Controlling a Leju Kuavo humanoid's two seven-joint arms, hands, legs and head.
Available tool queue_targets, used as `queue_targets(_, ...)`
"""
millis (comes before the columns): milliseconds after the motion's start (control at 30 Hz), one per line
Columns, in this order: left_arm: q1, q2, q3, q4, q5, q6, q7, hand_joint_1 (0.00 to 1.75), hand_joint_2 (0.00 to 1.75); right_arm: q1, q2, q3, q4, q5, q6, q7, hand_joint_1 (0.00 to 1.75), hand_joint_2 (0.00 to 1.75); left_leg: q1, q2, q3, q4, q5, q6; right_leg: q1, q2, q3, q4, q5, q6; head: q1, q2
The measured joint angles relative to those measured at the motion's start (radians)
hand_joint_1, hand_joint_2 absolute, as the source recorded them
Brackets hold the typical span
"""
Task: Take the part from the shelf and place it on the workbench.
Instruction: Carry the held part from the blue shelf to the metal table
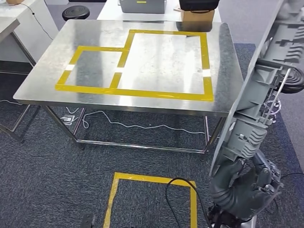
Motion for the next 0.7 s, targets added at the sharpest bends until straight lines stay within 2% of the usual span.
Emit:
queue_targets(33, -0.001, 0.000, 0.004, 0.000, 0.006, -0.014, -0.008, 0.00, 1.75, 0.001, 0.001, -0.004, -0.001, -0.007, 0.000, 0.000, 1.75, 1.75, 0.000, 0.002, 0.033, -0.064, 0.032, 0.003, 0.001, 0.000, 0.001, 0.000, 0.000, 0.002, 0.000, 0.000)
queue_targets(100, -0.006, -0.001, 0.013, 0.000, 0.014, -0.036, -0.019, 0.00, 1.75, 0.004, 0.003, -0.012, -0.005, -0.016, 0.000, 0.000, 1.75, 1.75, -0.001, 0.004, 0.084, -0.167, 0.061, 0.012, 0.005, 0.001, -0.002, 0.003, -0.001, 0.010, 0.000, 0.000)
queue_targets(133, -0.007, -0.002, 0.015, 0.000, 0.015, -0.042, -0.022, 0.00, 1.75, 0.005, 0.004, -0.015, -0.007, -0.018, 0.000, 0.000, 1.75, 1.75, -0.002, 0.004, 0.094, -0.189, 0.061, 0.016, 0.006, 0.001, -0.004, 0.003, -0.001, 0.015, 0.000, 0.000)
queue_targets(200, -0.008, -0.003, 0.017, 0.000, 0.017, -0.048, -0.024, 0.00, 1.75, 0.006, 0.004, -0.019, -0.009, -0.019, 0.000, 0.000, 1.75, 1.75, -0.002, 0.003, 0.094, -0.197, 0.060, 0.028, 0.006, 0.001, -0.006, -0.001, 0.001, 0.027, 0.000, 0.000)
queue_targets(267, -0.008, -0.005, 0.018, 0.000, 0.018, -0.050, -0.025, 0.00, 1.75, 0.007, 0.005, -0.022, -0.011, -0.019, 0.000, 0.000, 1.75, 1.75, 0.001, 0.003, 0.096, -0.201, 0.064, 0.039, 0.005, 0.001, -0.017, 0.024, -0.019, 0.038, 0.004, 0.000)
queue_targets(300, -0.008, -0.006, 0.018, 0.000, 0.018, -0.052, -0.026, 0.00, 1.75, 0.008, 0.005, -0.023, -0.012, -0.020, 0.000, 0.000, 1.75, 1.75, 0.004, 0.003, 0.097, -0.203, 0.065, 0.043, 0.005, 0.001, -0.036, 0.066, -0.045, 0.042, 0.006, 0.000)
queue_targets(367, -0.008, -0.006, 0.020, 0.000, 0.023, -0.064, -0.027, 0.00, 1.75, 0.009, 0.005, -0.025, -0.013, -0.029, 0.000, -0.001, 1.75, 1.75, 0.004, 0.003, 0.097, -0.203, 0.064, 0.048, 0.004, 0.001, -0.094, 0.196, -0.109, 0.048, 0.012, 0.000)
queue_targets(400, -0.007, -0.006, 0.021, 0.000, 0.025, -0.076, -0.031, 0.00, 1.75, 0.009, 0.005, -0.026, -0.013, -0.036, 0.000, -0.001, 1.75, 1.75, 0.004, 0.003, 0.097, -0.203, 0.064, 0.048, 0.003, 0.001, -0.119, 0.250, -0.127, 0.050, 0.012, 0.000)
queue_targets(433, -0.006, -0.006, 0.023, 0.000, 0.026, -0.089, -0.037, 0.00, 1.75, 0.010, 0.005, -0.026, -0.012, -0.044, 0.000, 0.000, 1.75, 1.75, 0.004, 0.003, 0.097, -0.203, 0.064, 0.049, 0.003, 0.001, -0.132, 0.275, -0.128, 0.051, 0.013, 0.000)
queue_targets(467, -0.006, -0.006, 0.024, 0.000, 0.026, -0.102, -0.044, 0.00, 1.75, 0.010, 0.005, -0.027, -0.013, -0.047, 0.000, 0.000, 1.75, 1.75, 0.004, 0.002, 0.098, -0.203, 0.063, 0.048, 0.002, 0.001, -0.125, 0.260, -0.109, 0.052, 0.013, 0.000)
queue_targets(533, -0.005, -0.006, 0.024, 0.000, 0.024, -0.117, -0.053, 0.00, 1.75, 0.010, 0.006, -0.031, -0.015, -0.038, 0.000, 0.000, 1.75, 1.75, 0.005, -0.001, 0.102, -0.203, 0.061, 0.045, -0.002, 0.001, -0.064, 0.137, -0.042, 0.052, 0.013, 0.000)
queue_targets(567, -0.005, -0.006, 0.025, 0.000, 0.024, -0.120, -0.054, 0.00, 1.75, 0.011, 0.007, -0.033, -0.017, -0.028, 0.000, 0.000, 1.75, 1.75, 0.003, -0.002, 0.103, -0.201, 0.059, 0.040, -0.002, 0.002, -0.030, 0.070, -0.019, 0.051, 0.013, 0.000)
queue_targets(600, -0.005, -0.006, 0.027, 0.000, 0.023, -0.122, -0.055, 0.00, 1.75, 0.011, 0.009, -0.036, -0.020, -0.018, 0.000, 0.000, 1.75, 1.75, 0.001, -0.003, 0.103, -0.199, 0.059, 0.035, -0.003, 0.004, -0.006, 0.024, -0.005, 0.048, 0.012, 0.000)
queue_targets(633, -0.005, -0.006, 0.028, 0.000, 0.023, -0.123, -0.055, 0.00, 1.75, 0.012, 0.010, -0.040, -0.021, -0.010, 0.000, -0.001, 1.75, 1.75, 0.000, -0.004, 0.103, -0.199, 0.060, 0.029, -0.002, 0.006, 0.004, 0.003, -0.004, 0.043, 0.011, 0.000)
queue_targets(700, -0.005, -0.006, 0.032, 0.000, 0.020, -0.125, -0.054, 0.00, 1.75, 0.015, 0.014, -0.055, -0.024, -0.005, 0.000, -0.001, 1.75, 1.75, 0.000, -0.004, 0.101, -0.202, 0.063, 0.018, 0.001, 0.008, 0.003, 0.000, -0.003, 0.029, 0.009, 0.000)
